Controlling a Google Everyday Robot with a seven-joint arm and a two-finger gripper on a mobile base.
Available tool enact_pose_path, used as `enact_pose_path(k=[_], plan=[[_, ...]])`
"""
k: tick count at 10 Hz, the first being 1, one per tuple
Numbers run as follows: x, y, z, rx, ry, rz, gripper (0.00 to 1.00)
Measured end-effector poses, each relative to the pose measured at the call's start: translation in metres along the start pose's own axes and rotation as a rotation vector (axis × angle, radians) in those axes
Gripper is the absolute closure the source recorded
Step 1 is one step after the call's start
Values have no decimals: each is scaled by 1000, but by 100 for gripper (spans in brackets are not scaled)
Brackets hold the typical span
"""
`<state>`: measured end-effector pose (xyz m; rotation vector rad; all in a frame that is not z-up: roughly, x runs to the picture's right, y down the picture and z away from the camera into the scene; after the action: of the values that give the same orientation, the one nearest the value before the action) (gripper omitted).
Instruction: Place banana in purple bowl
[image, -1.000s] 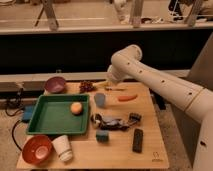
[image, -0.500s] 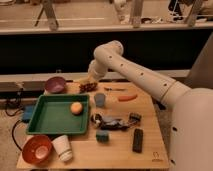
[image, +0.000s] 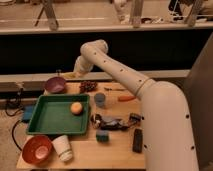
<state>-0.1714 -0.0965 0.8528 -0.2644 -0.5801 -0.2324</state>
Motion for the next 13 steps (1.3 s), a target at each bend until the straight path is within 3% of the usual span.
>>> enact_pose_path(k=[5,10,13], plan=[[-20,-18,46,49,-81,1,100],[-25,-21,66,177,-78,-7,100],[-29,-32,77,210,-67,-4,100]])
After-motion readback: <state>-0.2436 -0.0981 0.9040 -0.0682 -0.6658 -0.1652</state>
